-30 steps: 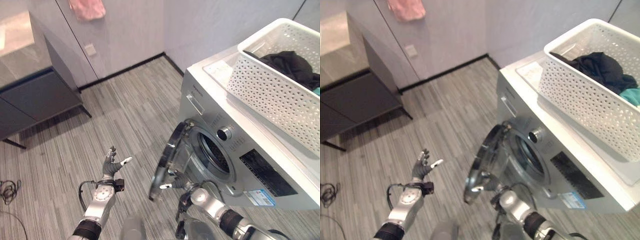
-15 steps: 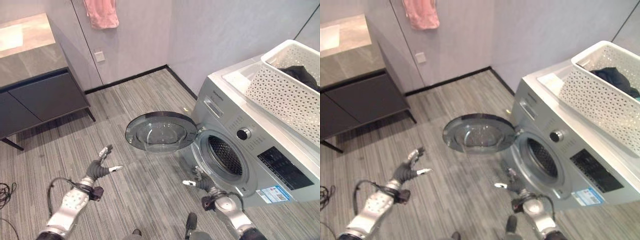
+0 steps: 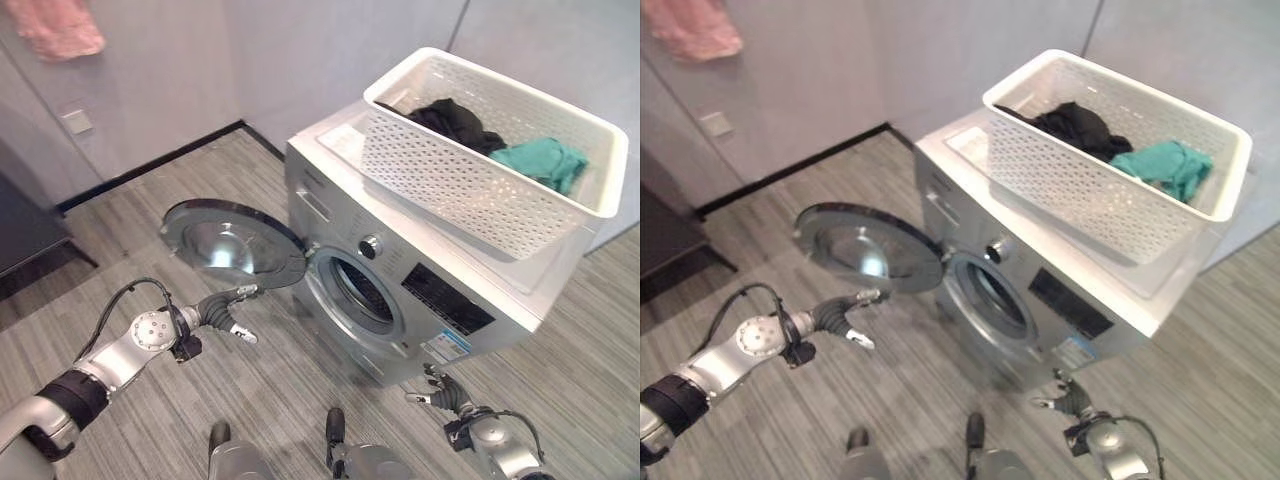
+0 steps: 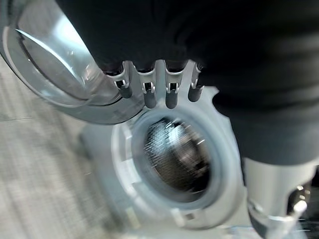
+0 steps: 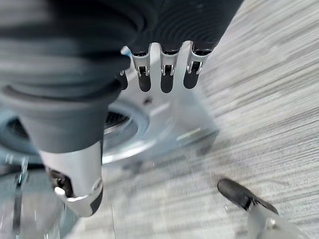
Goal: Grab the laundry basket,head to the washer,open it,put in the laundry and shut it.
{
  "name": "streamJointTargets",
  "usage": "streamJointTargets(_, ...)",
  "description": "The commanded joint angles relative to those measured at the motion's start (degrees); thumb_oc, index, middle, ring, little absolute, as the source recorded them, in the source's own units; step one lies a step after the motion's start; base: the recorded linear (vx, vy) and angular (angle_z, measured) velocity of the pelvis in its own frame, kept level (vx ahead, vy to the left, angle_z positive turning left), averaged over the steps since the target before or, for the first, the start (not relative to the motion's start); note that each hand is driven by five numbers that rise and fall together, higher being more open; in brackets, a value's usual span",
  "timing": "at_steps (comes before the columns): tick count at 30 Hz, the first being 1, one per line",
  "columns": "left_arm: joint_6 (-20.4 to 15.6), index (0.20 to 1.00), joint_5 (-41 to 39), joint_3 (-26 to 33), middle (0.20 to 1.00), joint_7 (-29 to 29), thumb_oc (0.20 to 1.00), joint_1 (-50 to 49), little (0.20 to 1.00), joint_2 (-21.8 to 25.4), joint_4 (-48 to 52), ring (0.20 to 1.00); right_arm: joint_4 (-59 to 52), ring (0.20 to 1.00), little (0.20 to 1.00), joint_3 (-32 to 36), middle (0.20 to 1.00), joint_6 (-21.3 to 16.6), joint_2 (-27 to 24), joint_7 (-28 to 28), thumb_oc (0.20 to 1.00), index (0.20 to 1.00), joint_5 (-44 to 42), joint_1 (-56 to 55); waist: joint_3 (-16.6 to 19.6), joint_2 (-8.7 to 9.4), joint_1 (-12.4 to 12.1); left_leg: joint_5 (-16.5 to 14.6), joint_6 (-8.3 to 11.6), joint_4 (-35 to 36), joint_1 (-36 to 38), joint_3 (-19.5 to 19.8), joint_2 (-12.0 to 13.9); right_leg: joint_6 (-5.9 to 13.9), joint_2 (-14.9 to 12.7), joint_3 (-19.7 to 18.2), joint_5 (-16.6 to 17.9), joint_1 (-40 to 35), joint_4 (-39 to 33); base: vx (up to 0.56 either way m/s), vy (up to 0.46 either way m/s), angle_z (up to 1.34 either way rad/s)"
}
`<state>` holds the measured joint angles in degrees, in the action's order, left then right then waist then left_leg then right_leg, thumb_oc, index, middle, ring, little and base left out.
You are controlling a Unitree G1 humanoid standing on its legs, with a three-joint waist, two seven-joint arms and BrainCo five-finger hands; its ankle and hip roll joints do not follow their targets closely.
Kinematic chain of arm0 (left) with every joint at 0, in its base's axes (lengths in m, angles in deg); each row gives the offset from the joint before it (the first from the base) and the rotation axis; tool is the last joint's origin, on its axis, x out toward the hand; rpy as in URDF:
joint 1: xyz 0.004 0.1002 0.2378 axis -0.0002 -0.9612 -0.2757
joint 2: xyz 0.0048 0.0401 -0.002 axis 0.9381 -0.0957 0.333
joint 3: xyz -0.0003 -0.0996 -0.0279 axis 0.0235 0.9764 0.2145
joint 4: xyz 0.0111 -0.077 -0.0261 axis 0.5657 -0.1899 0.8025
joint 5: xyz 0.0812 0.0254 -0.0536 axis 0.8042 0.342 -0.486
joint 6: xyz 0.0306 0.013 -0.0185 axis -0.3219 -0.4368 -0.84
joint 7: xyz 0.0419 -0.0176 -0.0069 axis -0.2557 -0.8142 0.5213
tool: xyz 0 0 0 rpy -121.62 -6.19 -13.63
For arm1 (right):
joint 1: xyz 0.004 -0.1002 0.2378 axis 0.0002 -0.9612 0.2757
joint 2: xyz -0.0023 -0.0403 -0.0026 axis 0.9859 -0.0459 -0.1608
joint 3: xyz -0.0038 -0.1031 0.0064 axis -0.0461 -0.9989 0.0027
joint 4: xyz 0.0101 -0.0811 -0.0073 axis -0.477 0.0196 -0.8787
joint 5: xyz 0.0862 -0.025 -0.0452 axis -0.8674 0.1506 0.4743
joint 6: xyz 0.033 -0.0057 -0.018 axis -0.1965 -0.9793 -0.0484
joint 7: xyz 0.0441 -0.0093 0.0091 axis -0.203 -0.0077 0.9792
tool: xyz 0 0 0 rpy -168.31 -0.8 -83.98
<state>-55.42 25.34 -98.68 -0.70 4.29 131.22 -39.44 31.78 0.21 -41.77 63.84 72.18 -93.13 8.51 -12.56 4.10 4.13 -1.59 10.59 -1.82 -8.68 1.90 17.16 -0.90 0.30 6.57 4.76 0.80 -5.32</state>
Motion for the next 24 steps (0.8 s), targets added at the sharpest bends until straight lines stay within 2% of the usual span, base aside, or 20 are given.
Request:
streamJointTargets(1,-0.50,1.000,11.83,1.53,1.000,0.96,1.000,-2.81,1.000,-1.28,-1.76,1.000,-3.82,1.000,1.000,3.43,1.000,-0.81,-2.39,-0.69,1.000,1.000,0.57,-0.25,-0.23,-3.73,-0.75,3.71,-3.92,-6.08,-0.07,-1.99,-1.16,6.58,-6.54,-5.20,-10.73,-1.63,10.04,0.18,0.307,-0.71)
streamJointTargets(4,0.04,1.000,21.64,1.95,1.000,1.17,1.000,-4.19,1.000,-2.28,-5.88,1.000,-6.25,1.000,1.000,4.86,1.000,-0.32,-1.95,-1.85,1.000,1.000,-0.10,-0.51,-1.07,-2.64,-0.58,0.48,-4.41,-8.55,1.05,-5.59,-1.88,8.02,-8.79,-8.20,-9.10,-0.77,9.79,0.10,0.266,-0.60)
streamJointTargets(6,0.50,1.000,28.52,1.49,1.000,-1.54,1.000,-2.39,1.000,-3.25,-10.04,1.000,-6.60,1.000,1.000,4.72,1.000,-0.14,-2.10,-1.70,1.000,1.000,0.36,0.49,-2.47,-1.61,-0.40,-0.49,-4.78,-9.35,0.72,-6.88,-2.03,8.68,-9.55,-9.09,-7.67,0.48,9.27,-0.06,0.156,-0.76)
streamJointTargets(9,1.82,1.000,34.67,3.88,1.000,-8.41,1.000,2.24,1.000,-8.89,-23.34,1.000,-8.44,1.000,1.000,3.84,1.000,-0.24,-2.18,-1.20,1.000,1.000,0.39,2.07,-5.18,0.06,-0.54,-1.62,-5.09,-10.57,-0.37,-8.42,-1.87,9.22,-10.18,-9.96,-5.63,2.54,8.20,-0.17,0.067,-0.36)
streamJointTargets(10,2.67,1.000,37.07,7.06,1.000,-15.21,1.000,6.09,1.000,-12.24,-31.24,1.000,-8.75,1.000,1.000,3.27,1.000,-0.99,-1.70,-0.06,1.000,1.000,0.04,3.22,-6.84,1.14,-0.61,-1.73,-5.13,-11.27,-1.97,-8.44,-1.93,9.40,-10.42,-9.97,-4.32,4.01,7.37,-0.17,0.026,-0.13)
streamJointTargets(11,2.61,1.000,37.09,7.04,1.000,-15.28,1.000,6.19,1.000,-12.30,-31.38,1.000,-8.71,1.000,1.000,3.29,1.000,-1.00,-1.70,-0.06,1.000,1.000,0.04,3.29,-6.68,1.17,-0.57,-1.47,-5.16,-11.12,-2.23,-8.43,-2.01,9.40,-10.48,-9.97,-4.17,4.30,7.33,-0.17,0.006,-0.04)
streamJointTargets(13,2.86,1.000,37.19,10.77,1.000,-20.60,1.000,8.70,1.000,-13.20,-34.82,1.000,-8.57,1.000,1.000,3.05,1.000,-2.23,-1.19,1.50,1.000,1.000,-0.53,3.87,-7.68,2.03,-0.86,-1.60,-5.08,-11.00,-2.84,-8.33,-1.89,9.50,-10.56,-9.78,-3.41,5.08,6.72,-0.10,-0.024,0.10)
streamJointTargets(14,3.00,1.000,37.74,13.51,1.000,-26.00,1.000,10.89,1.000,-12.64,-36.52,1.000,-8.12,1.000,1.000,2.67,1.000,-3.41,-0.72,2.92,1.000,1.000,-0.49,4.25,-8.23,2.91,-1.07,-1.30,-4.88,-10.78,-3.61,-8.27,-1.73,9.54,-10.67,-9.29,-2.76,5.77,6.10,-0.09,-0.033,0.09)
streamJointTargets(15,2.98,1.000,37.75,13.51,1.000,-26.01,1.000,10.92,1.000,-12.62,-36.54,1.000,-8.09,1.000,1.000,2.66,1.000,-3.42,-0.70,2.93,1.000,1.000,-0.50,4.30,-8.08,2.97,-1.01,-1.08,-4.90,-10.63,-3.78,-8.26,-1.82,9.54,-10.73,-9.29,-2.66,5.99,6.07,-0.08,-0.038,0.07)
streamJointTargets(17,3.52,1.000,39.01,15.27,1.000,-32.97,1.000,13.44,1.000,-11.45,-37.61,1.000,-6.95,1.000,1.000,2.23,1.000,-5.16,-0.37,4.85,1.000,1.000,-0.77,4.36,-8.55,3.87,-1.02,-0.56,-4.61,-10.48,-4.89,-7.90,-1.58,9.47,-10.74,-8.96,-2.17,6.81,5.69,-0.08,-0.048,0.00)
streamJointTargets(18,4.65,1.000,38.63,16.89,1.000,-39.22,1.000,16.07,1.000,-10.41,-38.76,1.000,-5.12,1.000,1.000,1.55,1.000,-6.46,-0.30,7.27,1.000,1.000,-0.79,4.72,-8.99,4.54,-0.94,0.21,-4.21,-10.02,-6.04,-7.48,-1.42,9.47,-10.63,-8.49,-1.72,7.76,5.52,-0.08,-0.049,-0.05)
streamJointTargets(19,4.64,1.000,38.63,16.90,1.000,-39.25,1.000,16.08,1.000,-10.40,-38.78,1.000,-5.06,1.000,1.000,1.52,1.000,-6.50,-0.28,7.28,1.000,1.000,-0.79,4.77,-8.90,4.54,-0.85,0.26,-4.21,-10.00,-6.17,-7.41,-1.45,9.47,-10.64,-8.43,-1.72,7.86,5.53,-0.06,-0.051,0.01)
streamJointTargets(22,5.17,1.000,33.35,20.51,1.000,-45.36,1.000,19.72,1.000,-9.15,-39.80,1.000,-3.03,1.000,1.000,0.69,1.000,-7.04,0.30,9.32,1.000,1.000,-1.86,4.27,-8.90,5.78,-0.30,2.02,-3.51,-8.17,-7.16,-6.89,-1.28,9.60,-10.32,-7.53,-1.17,8.94,4.92,-0.03,-0.073,0.16)
streamJointTargets(24,4.86,1.000,32.09,21.30,1.000,-46.44,1.000,19.58,1.000,-8.53,-39.49,1.000,-2.26,1.000,1.000,0.17,1.000,-7.05,0.66,9.05,1.000,1.000,-2.57,3.73,-8.58,6.11,-0.17,2.58,-3.28,-7.38,-7.18,-6.74,-1.14,9.60,-10.08,-7.38,-1.16,9.26,4.87,0.00,-0.073,0.09)
